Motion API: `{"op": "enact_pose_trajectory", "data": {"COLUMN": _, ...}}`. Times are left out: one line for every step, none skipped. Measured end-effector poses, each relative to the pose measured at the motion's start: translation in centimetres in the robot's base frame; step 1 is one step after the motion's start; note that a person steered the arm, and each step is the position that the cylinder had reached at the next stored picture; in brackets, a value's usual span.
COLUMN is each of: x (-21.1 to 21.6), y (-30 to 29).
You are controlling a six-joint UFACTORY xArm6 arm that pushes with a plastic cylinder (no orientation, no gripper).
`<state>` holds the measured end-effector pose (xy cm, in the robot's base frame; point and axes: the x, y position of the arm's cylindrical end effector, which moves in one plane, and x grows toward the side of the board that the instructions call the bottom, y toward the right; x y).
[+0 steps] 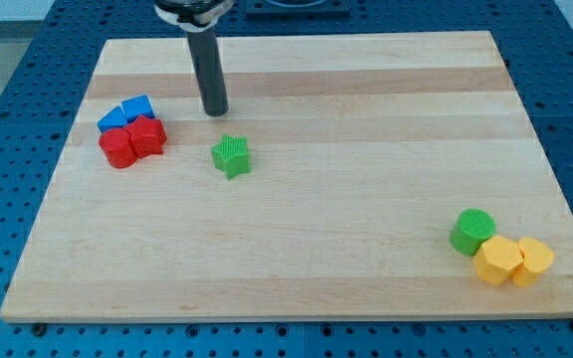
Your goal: Keep the green star at the center of the board
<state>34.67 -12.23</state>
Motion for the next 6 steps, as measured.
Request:
{"op": "enact_pose_trajectory", "data": {"x": 1.3, "y": -2.2}}
{"op": "enact_pose_trajectory", "data": {"x": 2.6, "y": -3.8}}
{"op": "enact_pose_trajectory", "data": {"x": 3.8, "y": -3.6}}
{"op": "enact_pose_trajectory", "data": {"x": 9.0, "y": -1.0}}
{"op": "enact_pose_trajectory", "data": {"x": 8.9, "y": 3.7}}
{"op": "enact_pose_trajectory", "data": {"x": 8.9, "y": 6.5}}
